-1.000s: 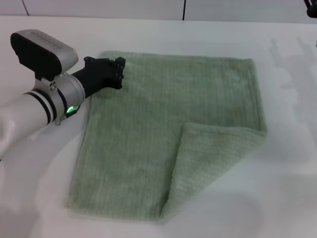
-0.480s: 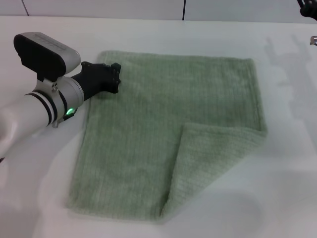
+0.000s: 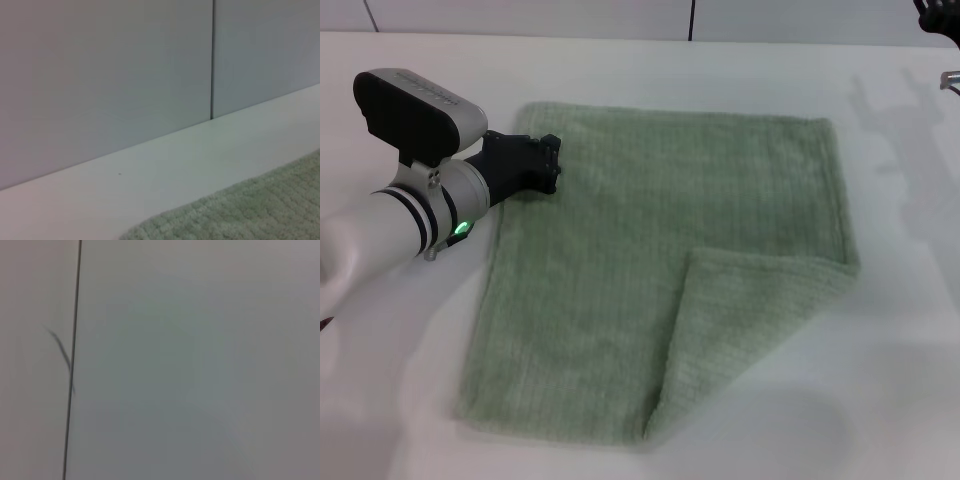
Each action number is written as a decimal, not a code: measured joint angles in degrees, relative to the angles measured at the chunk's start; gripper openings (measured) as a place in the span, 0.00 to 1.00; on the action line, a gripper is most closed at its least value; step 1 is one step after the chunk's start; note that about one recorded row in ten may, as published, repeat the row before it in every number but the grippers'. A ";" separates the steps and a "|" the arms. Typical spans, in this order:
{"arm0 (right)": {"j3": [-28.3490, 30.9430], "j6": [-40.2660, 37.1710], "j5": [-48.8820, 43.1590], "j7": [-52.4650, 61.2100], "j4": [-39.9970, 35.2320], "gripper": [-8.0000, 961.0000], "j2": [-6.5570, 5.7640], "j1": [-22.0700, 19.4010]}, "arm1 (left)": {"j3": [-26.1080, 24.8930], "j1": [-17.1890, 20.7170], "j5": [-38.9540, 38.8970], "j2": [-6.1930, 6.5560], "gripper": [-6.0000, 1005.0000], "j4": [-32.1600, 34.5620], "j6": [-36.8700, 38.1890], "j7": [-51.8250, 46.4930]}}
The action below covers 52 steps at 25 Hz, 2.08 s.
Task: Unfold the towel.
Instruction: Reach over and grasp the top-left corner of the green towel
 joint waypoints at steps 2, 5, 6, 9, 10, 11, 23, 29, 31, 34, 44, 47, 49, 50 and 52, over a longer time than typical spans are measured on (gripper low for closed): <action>-0.02 0.00 0.00 0.00 0.00 0.75 0.00 0.00 | 0.00 0.00 0.00 -0.01 0.00 0.00 -0.03 0.00; -0.18 0.00 0.00 0.00 0.00 0.75 0.02 0.00 | 0.00 0.00 0.00 -0.02 0.00 0.00 -0.08 0.00; -0.34 -0.01 0.00 0.00 0.00 0.75 0.04 0.00 | -0.01 0.02 0.00 -0.02 0.00 0.00 -0.09 0.00; -0.83 0.11 0.00 0.00 -0.32 0.75 0.08 0.00 | -0.01 0.02 0.00 -0.02 0.00 0.00 -0.09 0.00; -0.83 0.11 0.00 0.00 -0.32 0.75 0.08 0.00 | -0.01 0.02 0.00 -0.02 0.00 0.00 -0.09 0.00; -0.87 1.05 0.00 0.00 -1.33 0.75 0.09 -0.04 | -0.02 0.03 0.00 -0.02 0.00 0.00 -0.09 0.00; -0.14 19.11 -7.73 -0.02 -20.58 0.75 -0.35 -4.11 | -0.02 0.34 0.00 -0.02 0.00 0.00 -0.09 0.01; 3.21 38.10 -13.45 -0.17 -35.94 0.75 -0.34 -6.13 | -0.01 0.51 0.00 -0.02 0.00 0.00 -0.06 -0.34; 4.03 47.97 -14.05 -0.67 -42.66 0.75 -0.36 -6.18 | -0.01 0.56 0.00 -0.02 0.00 0.02 -0.06 -0.44; 4.80 55.32 -14.64 -0.81 -47.46 0.75 -0.43 -6.07 | -0.01 0.58 0.00 -0.02 0.00 0.07 -0.07 -0.46; 9.67 87.32 -14.82 -2.30 -66.94 0.75 -0.60 -4.20 | -0.01 0.57 0.00 -0.02 0.00 0.25 0.05 -0.51; 12.75 97.45 -9.94 -9.04 -71.12 0.75 -0.48 -2.61 | -0.01 0.54 0.00 -0.02 0.00 0.24 -0.06 -0.52; 13.76 99.77 -7.99 -11.20 -71.83 0.75 -0.44 -2.12 | -0.01 0.57 0.00 -0.02 0.00 0.27 -0.07 -0.52; 14.78 101.96 -6.09 -12.77 -72.22 0.75 -0.45 -1.57 | -0.02 0.59 0.00 -0.02 0.00 0.31 -0.08 -0.52; 17.31 106.86 -2.07 -16.58 -72.70 0.75 -0.50 -0.22 | -0.02 0.60 0.00 -0.02 0.00 0.33 -0.09 -0.53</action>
